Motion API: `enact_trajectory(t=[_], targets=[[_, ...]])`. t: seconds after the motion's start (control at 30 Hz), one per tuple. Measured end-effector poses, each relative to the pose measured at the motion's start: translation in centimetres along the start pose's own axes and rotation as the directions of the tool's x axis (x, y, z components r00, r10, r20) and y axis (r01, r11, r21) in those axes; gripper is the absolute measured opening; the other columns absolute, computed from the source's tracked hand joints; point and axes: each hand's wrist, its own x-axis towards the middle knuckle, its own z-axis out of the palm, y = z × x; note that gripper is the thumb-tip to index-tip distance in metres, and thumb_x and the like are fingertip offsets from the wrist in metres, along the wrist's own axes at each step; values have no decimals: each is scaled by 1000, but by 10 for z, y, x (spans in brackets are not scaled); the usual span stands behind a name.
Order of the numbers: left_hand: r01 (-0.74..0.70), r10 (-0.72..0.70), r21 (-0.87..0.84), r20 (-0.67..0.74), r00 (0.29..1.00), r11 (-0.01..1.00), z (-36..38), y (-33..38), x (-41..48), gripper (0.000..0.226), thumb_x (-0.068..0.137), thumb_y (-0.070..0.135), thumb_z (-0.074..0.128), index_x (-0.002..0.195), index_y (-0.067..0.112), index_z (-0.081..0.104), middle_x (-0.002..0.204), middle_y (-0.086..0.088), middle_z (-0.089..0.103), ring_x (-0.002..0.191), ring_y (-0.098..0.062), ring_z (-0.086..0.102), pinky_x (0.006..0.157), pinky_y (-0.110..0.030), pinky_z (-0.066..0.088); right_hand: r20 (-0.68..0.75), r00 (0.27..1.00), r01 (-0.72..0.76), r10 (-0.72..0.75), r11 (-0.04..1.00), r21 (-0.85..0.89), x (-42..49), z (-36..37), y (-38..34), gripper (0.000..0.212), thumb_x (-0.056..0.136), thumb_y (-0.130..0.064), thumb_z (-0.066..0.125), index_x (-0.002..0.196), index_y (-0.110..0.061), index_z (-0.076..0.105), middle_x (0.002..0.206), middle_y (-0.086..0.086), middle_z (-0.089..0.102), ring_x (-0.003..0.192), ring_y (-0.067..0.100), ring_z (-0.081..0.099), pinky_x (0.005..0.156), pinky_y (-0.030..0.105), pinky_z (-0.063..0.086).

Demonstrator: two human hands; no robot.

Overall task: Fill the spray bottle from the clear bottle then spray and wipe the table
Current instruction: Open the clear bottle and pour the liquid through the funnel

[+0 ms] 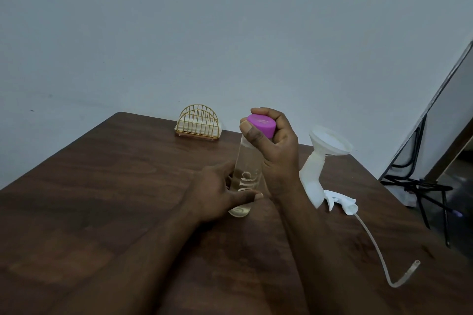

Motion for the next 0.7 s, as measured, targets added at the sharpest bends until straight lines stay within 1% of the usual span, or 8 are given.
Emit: enact_trajectory(t=[0.1, 0.23, 0.33, 0.37, 0.43, 0.5, 0.6, 0.7], targets=[[1, -1, -10, 12, 1000, 1000, 0, -1, 1, 48, 64, 81, 77, 103, 58, 63, 97, 32, 72, 87, 8, 69, 68, -23, 55, 37, 999, -13, 14, 1000, -22, 3, -2, -1, 41, 82, -22, 81, 118, -7, 65, 105, 0, 66, 89, 5, 65, 74, 20, 55], [23, -22, -35, 24, 999, 999, 0, -1, 1, 48, 61, 81, 78, 102, 60, 63, 96, 31, 73, 87, 7, 70, 68, -23, 55, 69, 996, -55, 61, 996, -74, 10, -5, -1, 46, 79, -24, 82, 119, -9, 64, 109, 4, 66, 91, 8, 65, 74, 21, 55], [29, -27, -48, 44, 999, 998, -1, 0, 2, 46, 63, 77, 80, 101, 56, 65, 94, 28, 74, 85, 5, 71, 67, -22, 54, 134, 985, -96, 105, 993, -73, 15, -10, -1, 46, 75, -23, 85, 115, -15, 64, 91, -10, 73, 84, 5, 68, 72, 23, 56], [26, -22, -58, 61, 998, 998, -1, 0, 1, 44, 65, 75, 81, 101, 53, 66, 94, 26, 75, 84, 3, 72, 68, -22, 54, 156, 981, -109, 117, 992, -59, 16, -12, -1, 46, 72, -24, 85, 113, -17, 65, 89, -10, 74, 83, 6, 69, 73, 25, 57], [29, -21, -78, 103, 994, 997, -2, -1, 1, 41, 68, 69, 83, 100, 48, 69, 93, 23, 76, 83, 1, 73, 70, -26, 57, 197, 972, -132, 131, 991, -10, 17, -16, -2, 43, 69, -23, 82, 109, -18, 67, 90, -1, 74, 84, 12, 69, 74, 29, 57], [41, -28, -93, 141, 990, 995, -1, -1, 1, 38, 70, 64, 85, 102, 48, 70, 94, 22, 77, 84, 0, 74, 74, -29, 58, 232, 964, -141, 129, 989, 37, 18, -20, -4, 39, 69, -18, 77, 107, -18, 68, 89, 6, 73, 81, 16, 67, 72, 29, 55], [39, -24, -102, 144, 989, 994, 2, -2, 0, 38, 71, 61, 85, 105, 50, 69, 97, 22, 77, 87, 1, 74, 76, -28, 57, 206, 972, -127, 111, 990, 64, 17, -20, -2, 39, 69, -20, 73, 107, -18, 67, 89, 7, 73, 80, 16, 66, 70, 27, 54], [28, -16, -102, 112, 994, 994, 6, -2, -1, 37, 74, 58, 82, 106, 47, 68, 96, 23, 76, 87, 2, 73, 75, -22, 55, 94, 990, -114, 107, 991, 77, 7, -14, 2, 44, 71, -27, 76, 112, -16, 63, 95, 8, 70, 85, 14, 67, 73, 25, 55]])
